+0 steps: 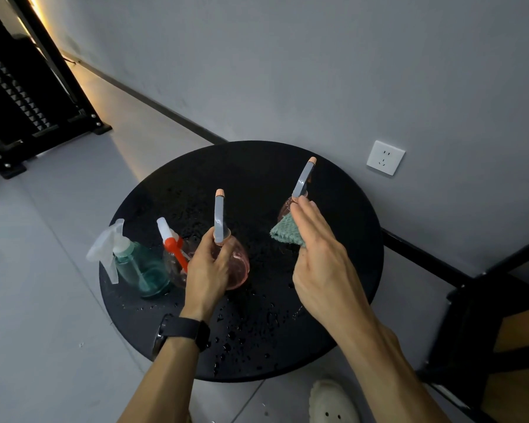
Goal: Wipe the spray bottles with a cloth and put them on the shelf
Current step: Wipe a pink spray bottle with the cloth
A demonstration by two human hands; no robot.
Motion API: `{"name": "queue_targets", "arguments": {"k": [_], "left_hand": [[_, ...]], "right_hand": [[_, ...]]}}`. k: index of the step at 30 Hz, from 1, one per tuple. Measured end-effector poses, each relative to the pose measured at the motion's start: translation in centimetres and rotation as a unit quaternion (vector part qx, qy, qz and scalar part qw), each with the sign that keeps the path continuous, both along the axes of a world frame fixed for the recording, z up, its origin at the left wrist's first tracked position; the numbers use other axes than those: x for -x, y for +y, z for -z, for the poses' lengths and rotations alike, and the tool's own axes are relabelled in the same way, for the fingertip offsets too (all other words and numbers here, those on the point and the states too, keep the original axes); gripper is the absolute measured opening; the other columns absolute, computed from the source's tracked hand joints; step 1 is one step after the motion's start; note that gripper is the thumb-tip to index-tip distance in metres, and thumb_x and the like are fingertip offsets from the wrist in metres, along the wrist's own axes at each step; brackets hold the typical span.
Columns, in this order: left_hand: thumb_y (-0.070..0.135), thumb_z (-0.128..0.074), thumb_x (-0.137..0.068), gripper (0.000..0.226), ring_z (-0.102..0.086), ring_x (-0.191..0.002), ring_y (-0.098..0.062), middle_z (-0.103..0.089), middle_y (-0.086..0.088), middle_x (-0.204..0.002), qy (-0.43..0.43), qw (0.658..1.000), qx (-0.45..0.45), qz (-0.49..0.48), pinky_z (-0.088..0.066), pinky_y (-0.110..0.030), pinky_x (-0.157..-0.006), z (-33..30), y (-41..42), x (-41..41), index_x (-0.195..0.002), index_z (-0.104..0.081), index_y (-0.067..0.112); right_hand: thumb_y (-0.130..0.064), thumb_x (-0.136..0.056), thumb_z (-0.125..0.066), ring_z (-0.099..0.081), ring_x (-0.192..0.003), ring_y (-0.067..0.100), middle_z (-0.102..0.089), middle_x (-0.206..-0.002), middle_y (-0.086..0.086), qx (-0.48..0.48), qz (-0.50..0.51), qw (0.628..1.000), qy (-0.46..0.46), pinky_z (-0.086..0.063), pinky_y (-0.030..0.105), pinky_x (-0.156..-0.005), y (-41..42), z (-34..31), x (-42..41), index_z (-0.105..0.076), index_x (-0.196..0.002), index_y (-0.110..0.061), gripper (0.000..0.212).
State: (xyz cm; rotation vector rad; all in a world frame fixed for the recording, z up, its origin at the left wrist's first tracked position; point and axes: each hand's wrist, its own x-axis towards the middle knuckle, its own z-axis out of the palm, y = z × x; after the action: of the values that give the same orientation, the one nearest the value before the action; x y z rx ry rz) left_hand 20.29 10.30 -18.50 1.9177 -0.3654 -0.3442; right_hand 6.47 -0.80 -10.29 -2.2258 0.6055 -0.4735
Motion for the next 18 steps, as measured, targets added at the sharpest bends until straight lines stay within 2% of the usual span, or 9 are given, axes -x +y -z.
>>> {"name": "queue_targets", "arguments": {"k": [5,9,13,15,17,18], "left_hand": [[0.038,-0.051,-0.101,0.034,-0.059,-0.117,-0.019,-0.064,0.001,-0.122,0.006,1.000,-0.007,0.006,-0.046,-0.045,-0.105,0.6,-0.3,-0.5,-0.134,-0.050,0.028],[0.037,-0.047,-0.103,0.028,-0.057,-0.115,-0.016,-0.060,0.003,-0.124,0.007,1.000,-0.014,0.021,-0.044,-0.039,-0.102,1.1,-0.5,-0.7,-0.130,-0.047,0.032],[0.037,-0.045,-0.103,0.035,-0.056,-0.114,-0.018,-0.060,0.001,-0.122,-0.006,0.999,-0.029,0.021,-0.044,-0.039,-0.101,1.4,-0.8,-1.2,-0.137,-0.044,0.026],[0.037,-0.042,-0.104,0.048,-0.051,-0.124,-0.020,-0.054,0.001,-0.135,0.003,0.999,-0.041,0.032,-0.039,-0.038,-0.106,1.3,-1.0,-1.2,-0.150,-0.031,0.027],[0.040,-0.039,-0.105,0.063,-0.035,-0.144,-0.025,-0.036,-0.005,-0.158,0.011,0.998,-0.048,0.039,-0.028,-0.044,-0.118,1.2,-1.1,-1.1,-0.158,-0.008,0.030],[0.042,-0.039,-0.104,0.066,-0.028,-0.148,-0.028,-0.029,-0.010,-0.161,0.011,0.998,-0.050,0.037,-0.024,-0.048,-0.121,1.2,-1.2,-1.1,-0.158,-0.001,0.032]], "right_hand": [[0.014,-0.093,-0.032,-0.004,-0.145,-0.004,-0.013,-0.161,-0.010,0.005,-0.002,1.000,0.002,-0.003,0.007,-0.113,0.1,0.2,-0.1,-0.021,-0.153,-0.016,0.068],[0.013,-0.093,-0.031,-0.004,-0.145,-0.003,-0.014,-0.161,-0.010,0.005,-0.004,1.000,0.002,-0.003,0.007,-0.113,0.1,0.2,-0.2,-0.021,-0.153,-0.016,0.067],[0.013,-0.093,-0.031,-0.004,-0.146,-0.003,-0.014,-0.160,-0.010,0.002,-0.006,1.000,0.002,-0.006,0.012,-0.116,0.2,0.3,-0.2,-0.021,-0.153,-0.017,0.067],[0.013,-0.093,-0.032,-0.004,-0.146,-0.003,-0.014,-0.161,-0.010,0.001,-0.008,1.000,0.000,-0.008,0.016,-0.118,0.3,0.3,-0.3,-0.021,-0.152,-0.016,0.067],[0.013,-0.093,-0.032,-0.003,-0.146,-0.003,-0.013,-0.161,-0.009,-0.001,-0.010,1.000,0.002,-0.010,0.019,-0.120,0.4,0.3,-0.4,-0.020,-0.153,-0.016,0.067],[0.013,-0.093,-0.031,-0.003,-0.146,-0.003,-0.013,-0.161,-0.010,0.000,-0.012,1.000,0.003,-0.010,0.019,-0.120,0.4,0.4,-0.5,-0.020,-0.153,-0.016,0.067]]}}
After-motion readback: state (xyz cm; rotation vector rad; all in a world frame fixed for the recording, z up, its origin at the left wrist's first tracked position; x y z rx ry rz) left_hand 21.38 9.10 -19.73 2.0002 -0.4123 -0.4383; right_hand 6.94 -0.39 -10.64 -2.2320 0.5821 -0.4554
